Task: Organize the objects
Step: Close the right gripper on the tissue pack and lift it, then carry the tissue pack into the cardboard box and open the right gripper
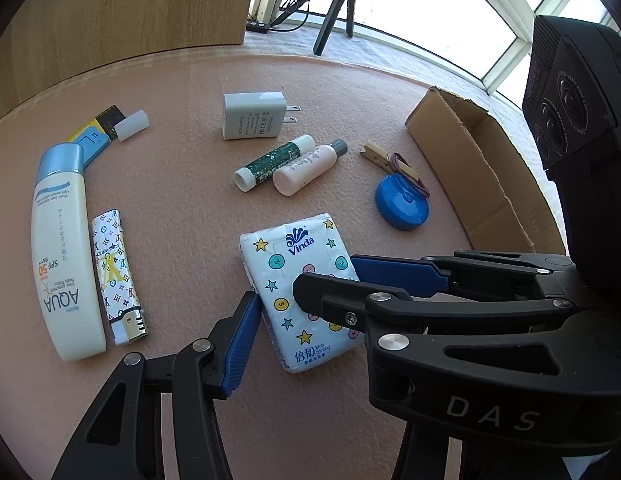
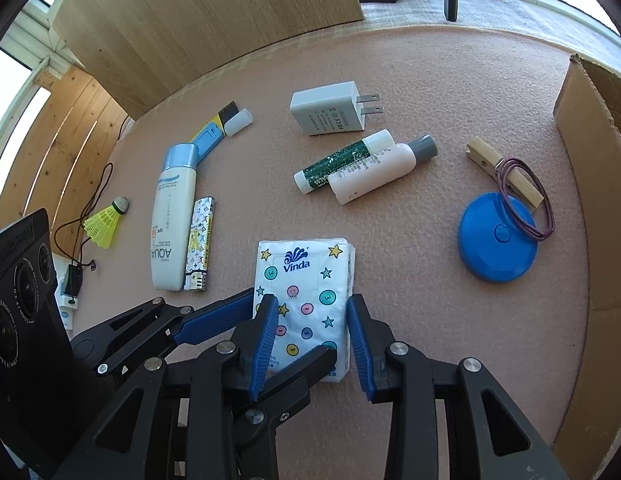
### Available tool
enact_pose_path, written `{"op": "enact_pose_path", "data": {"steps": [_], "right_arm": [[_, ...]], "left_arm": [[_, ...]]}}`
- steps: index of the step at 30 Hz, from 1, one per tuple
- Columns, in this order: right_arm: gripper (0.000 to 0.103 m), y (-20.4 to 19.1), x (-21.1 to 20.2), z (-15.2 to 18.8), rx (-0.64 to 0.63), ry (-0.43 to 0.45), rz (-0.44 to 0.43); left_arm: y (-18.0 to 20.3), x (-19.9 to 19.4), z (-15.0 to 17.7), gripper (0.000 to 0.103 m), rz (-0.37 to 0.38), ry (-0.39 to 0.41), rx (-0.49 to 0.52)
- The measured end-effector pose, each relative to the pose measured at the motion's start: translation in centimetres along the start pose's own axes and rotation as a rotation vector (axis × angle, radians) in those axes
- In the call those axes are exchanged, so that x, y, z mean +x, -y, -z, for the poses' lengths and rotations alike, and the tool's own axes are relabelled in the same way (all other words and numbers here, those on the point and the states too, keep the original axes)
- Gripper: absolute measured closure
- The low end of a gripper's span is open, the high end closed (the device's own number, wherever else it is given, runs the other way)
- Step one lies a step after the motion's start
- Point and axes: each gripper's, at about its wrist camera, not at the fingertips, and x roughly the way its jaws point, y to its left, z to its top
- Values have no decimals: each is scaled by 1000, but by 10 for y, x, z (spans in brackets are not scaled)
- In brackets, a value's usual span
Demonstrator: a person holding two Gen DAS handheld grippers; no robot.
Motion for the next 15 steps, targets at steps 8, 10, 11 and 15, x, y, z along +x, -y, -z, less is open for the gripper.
{"op": "enact_pose_path", "data": {"steps": [8,10,11,15], "right_arm": [[75,4,-37,6,1,79,20],[75,7,-51,8,7,107,24],[75,9,-59,9,10,121,28],[75,22,-91,15,31,182,43]], "left_arm": [[25,-20,-6,52,-19,52,39],[38,-26,-10,52,-20,69,66],[46,-30,-12,52,-18,77,79],[81,-40,-20,52,-3,109,142]]}}
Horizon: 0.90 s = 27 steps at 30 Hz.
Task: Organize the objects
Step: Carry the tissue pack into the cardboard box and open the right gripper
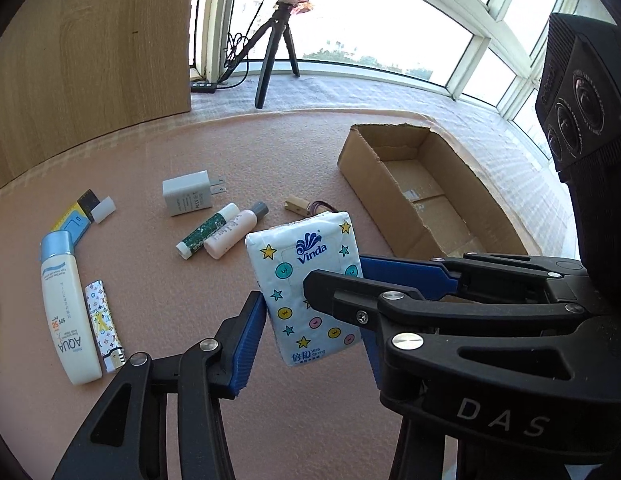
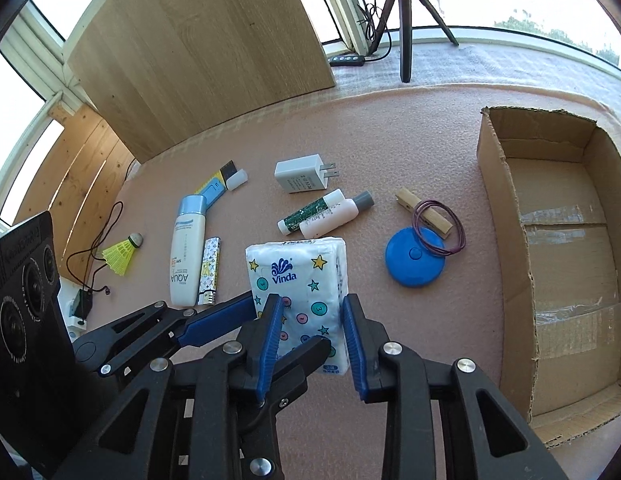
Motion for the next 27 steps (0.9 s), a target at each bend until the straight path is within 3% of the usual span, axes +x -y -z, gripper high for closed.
{"op": "enact_pose_path", "data": {"steps": [11,22,24,25,27], "right_arm": [[75,74,-80,6,95,122,96],[74,133,-100,9,152,132,146],[69,136,-100,9,137,123,158],[57,136,-100,9,134,120,172],[46,137,-103,11,136,147,205]], "left_arm": [[92,6,-12,52,106,47,152],[157,44,-27,51,152,21,195],[160,48,-28,40,145,13,201],[160,49,-29,23,136,15,198],[158,49,-30,19,112,26,197]]}}
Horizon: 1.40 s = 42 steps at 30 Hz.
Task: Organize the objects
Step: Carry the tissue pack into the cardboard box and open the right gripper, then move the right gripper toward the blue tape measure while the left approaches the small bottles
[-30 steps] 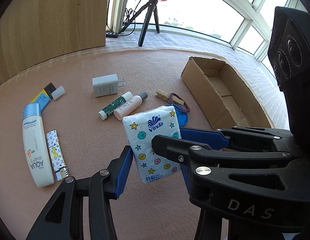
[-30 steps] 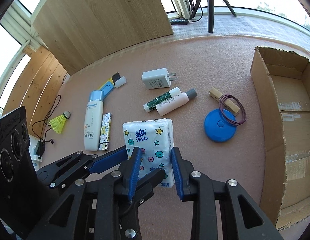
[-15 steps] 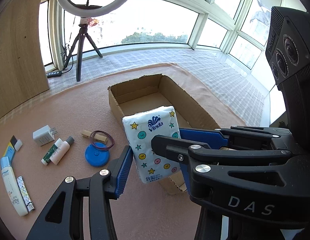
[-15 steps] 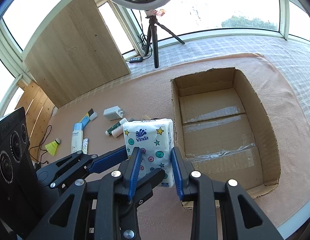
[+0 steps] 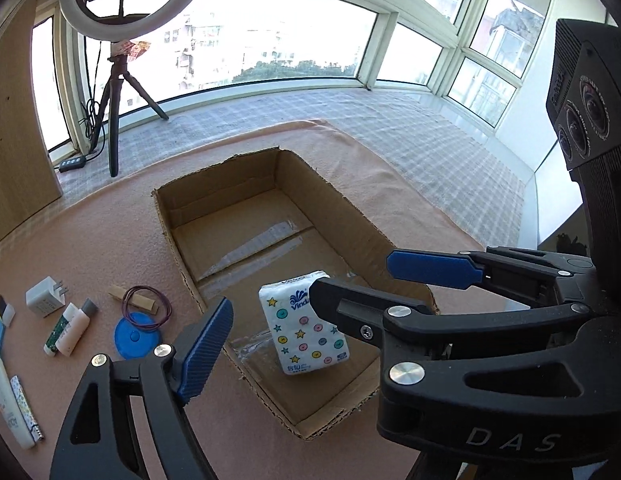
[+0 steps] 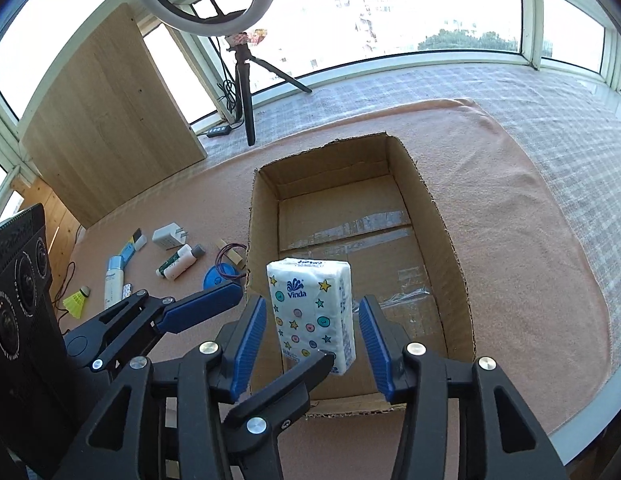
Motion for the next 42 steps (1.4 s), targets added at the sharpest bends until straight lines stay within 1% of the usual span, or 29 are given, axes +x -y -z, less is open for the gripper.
{"op": "enact_pose_path", "data": {"steps": [6,11,15,19,25,28,32,33,37,42], "right_arm": [[45,2,6,-2,23,3,-1],[45,-8,11,-2,25,-1,-13],[45,-18,13,-3,25,3,-28],[45,-28,15,-6,31,5,-54],[45,-58,25,-13,1,-6,-122],[45,-77,36,-20,-24,-24,-153],[46,-100,62,-32,-41,-65,-187],[48,-106,69,-35,-49,-77,-193],[64,-127,102,-44,-87,-141,-177],[69,-136,148,-52,-107,-224,-124]], "left_arm": [[-17,-2,3,19,-19,-13,-15],[-36,-10,8,19,-40,-14,-34],[-60,-18,13,19,-64,-22,-70],[-95,-32,20,19,-98,-17,-130],[-163,-50,36,20,-165,-34,-237],[-194,-57,43,20,-191,-39,-287],[-226,-56,50,20,-199,-49,-336],[-231,-54,50,21,-196,-55,-339],[-247,-43,48,25,-198,-72,-347],[-252,-27,41,25,-199,-86,-341]]}}
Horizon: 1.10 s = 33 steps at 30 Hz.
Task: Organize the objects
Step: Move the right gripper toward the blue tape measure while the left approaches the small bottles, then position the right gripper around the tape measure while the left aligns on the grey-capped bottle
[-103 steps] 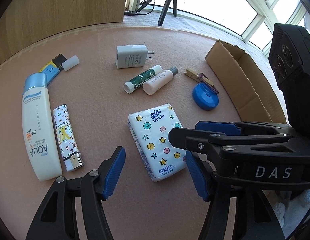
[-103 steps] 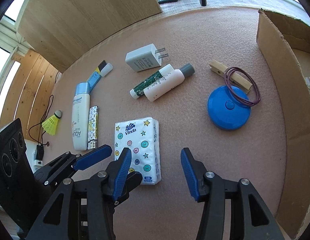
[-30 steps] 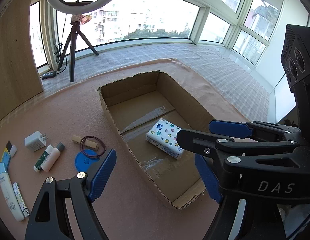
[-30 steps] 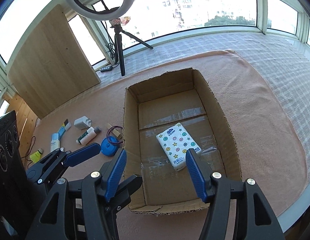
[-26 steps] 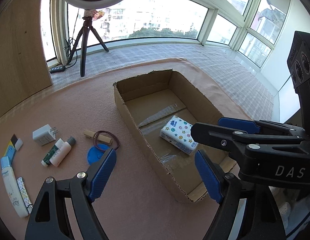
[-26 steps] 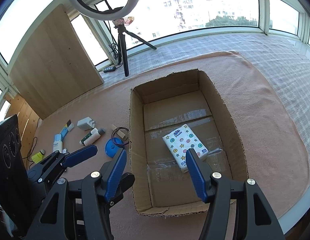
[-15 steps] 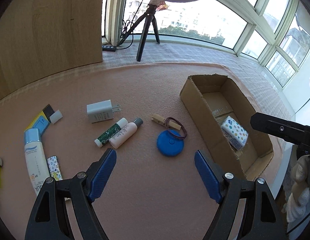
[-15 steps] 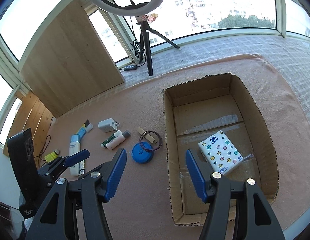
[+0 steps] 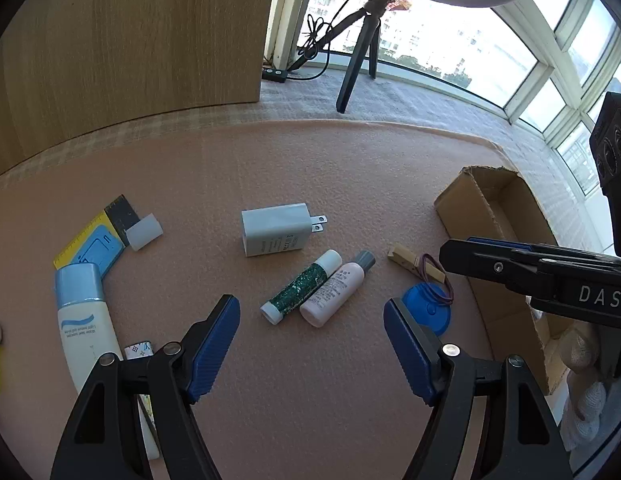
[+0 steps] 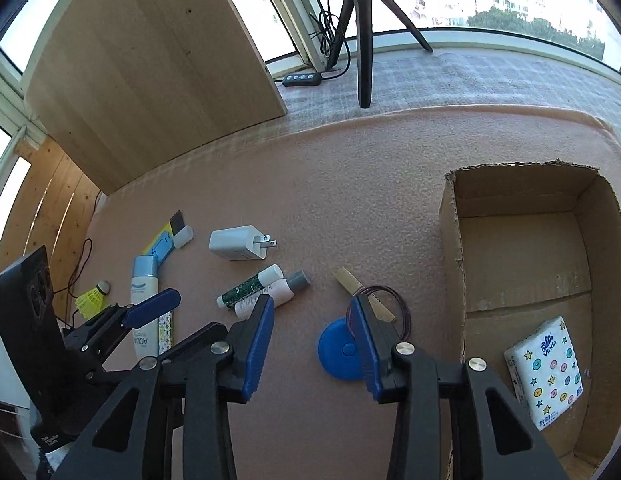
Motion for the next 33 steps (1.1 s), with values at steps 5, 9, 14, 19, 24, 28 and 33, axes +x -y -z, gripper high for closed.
{"op": "enact_pose_path", "data": {"steps": [5,9,14,19,24,28,33], "right_arm": [[73,7,29,-12,19,-58,33],[74,11,43,-20,14,-74,85],[74,7,53,-23,-29,-83,180],[74,10,64,-28,-34,-105,224],[73,5,72,-24,-53,-135,223],[75,6,67,-16,-37,-132,182],[77,8,59,3,-6,-131,100]], "left_arm": [[8,17,-6,25,-5,-21,49],[9,27,-10,25,-31,-27,72],[13,39,-15,25,-40,-41,113],[16,49,-18,25,-43,-49,134],[18,57,-15,46,-17,-75,150],[21,59,-7,64,-4,-90,175],[11,52,1,64,26,-86,153]]}}
